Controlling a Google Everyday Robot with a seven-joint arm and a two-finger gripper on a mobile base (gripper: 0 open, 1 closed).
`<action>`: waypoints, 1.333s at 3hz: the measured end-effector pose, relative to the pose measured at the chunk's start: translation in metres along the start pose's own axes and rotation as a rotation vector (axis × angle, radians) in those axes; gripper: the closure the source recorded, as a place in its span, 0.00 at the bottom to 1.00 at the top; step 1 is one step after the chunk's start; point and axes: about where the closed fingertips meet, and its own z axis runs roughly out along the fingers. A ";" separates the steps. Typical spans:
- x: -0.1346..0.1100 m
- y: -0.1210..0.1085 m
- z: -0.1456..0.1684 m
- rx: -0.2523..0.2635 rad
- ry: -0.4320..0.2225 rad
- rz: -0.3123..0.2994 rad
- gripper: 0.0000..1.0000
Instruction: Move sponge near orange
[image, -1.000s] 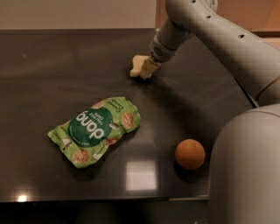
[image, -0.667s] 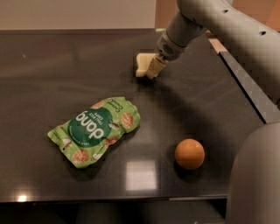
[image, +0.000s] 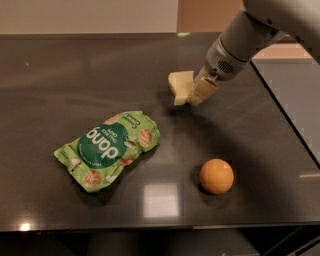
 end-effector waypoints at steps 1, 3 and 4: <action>0.028 0.042 -0.022 -0.058 -0.004 -0.047 1.00; 0.079 0.093 -0.050 -0.105 0.011 -0.102 1.00; 0.098 0.101 -0.053 -0.120 0.030 -0.102 1.00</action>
Offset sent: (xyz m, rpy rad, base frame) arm -0.1442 -0.0650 0.0022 -0.0014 0.0581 0.1793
